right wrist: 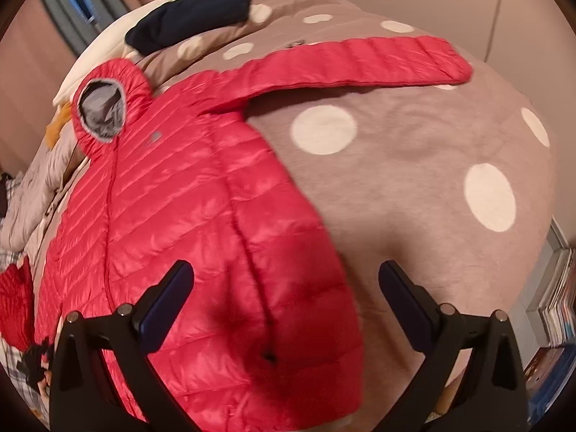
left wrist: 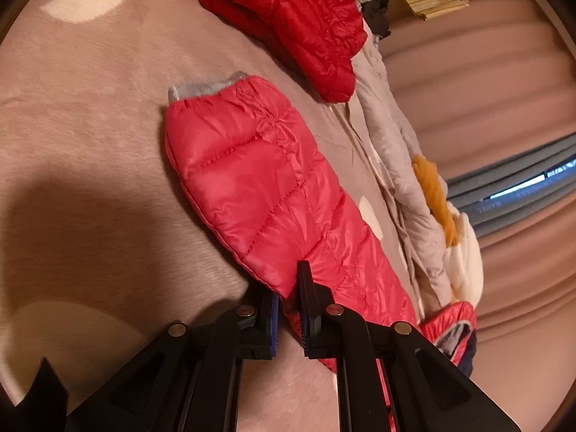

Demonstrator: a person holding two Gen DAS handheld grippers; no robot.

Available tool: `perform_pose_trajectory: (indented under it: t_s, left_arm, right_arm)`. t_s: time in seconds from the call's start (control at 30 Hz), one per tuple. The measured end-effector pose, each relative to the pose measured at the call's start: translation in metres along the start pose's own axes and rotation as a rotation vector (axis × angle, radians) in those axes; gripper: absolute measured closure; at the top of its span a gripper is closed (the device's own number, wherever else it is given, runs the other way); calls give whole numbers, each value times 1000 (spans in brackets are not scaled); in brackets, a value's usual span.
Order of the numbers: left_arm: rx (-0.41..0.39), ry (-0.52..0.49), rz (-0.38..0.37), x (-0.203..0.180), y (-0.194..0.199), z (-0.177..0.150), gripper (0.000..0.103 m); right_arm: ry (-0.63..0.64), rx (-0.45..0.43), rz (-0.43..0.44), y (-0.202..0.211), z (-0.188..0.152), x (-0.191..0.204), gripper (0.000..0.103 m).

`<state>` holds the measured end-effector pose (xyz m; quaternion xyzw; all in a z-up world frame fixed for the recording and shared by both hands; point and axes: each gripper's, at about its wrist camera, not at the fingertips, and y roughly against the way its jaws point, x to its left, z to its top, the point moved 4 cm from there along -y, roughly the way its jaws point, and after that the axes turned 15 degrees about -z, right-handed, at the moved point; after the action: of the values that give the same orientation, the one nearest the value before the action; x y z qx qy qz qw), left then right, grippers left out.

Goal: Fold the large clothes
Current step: 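Hold the sleeve with the left tool while the right tool grasps the other sleeve cuff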

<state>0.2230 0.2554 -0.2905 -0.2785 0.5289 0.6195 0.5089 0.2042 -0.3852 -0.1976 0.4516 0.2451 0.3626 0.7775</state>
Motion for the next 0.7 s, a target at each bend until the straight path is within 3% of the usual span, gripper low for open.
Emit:
perform_pose_trajectory:
  t_s: [0.37,0.7]
  left_arm:
    - [-10,-6,23,2,10,-6,92]
    - [-38,-17,70,-4,4,-9,92]
  right_arm:
    - [-24,-16,18,-3,14,-16,0]
    - [-61,-104,17,-6,72,-26,0]
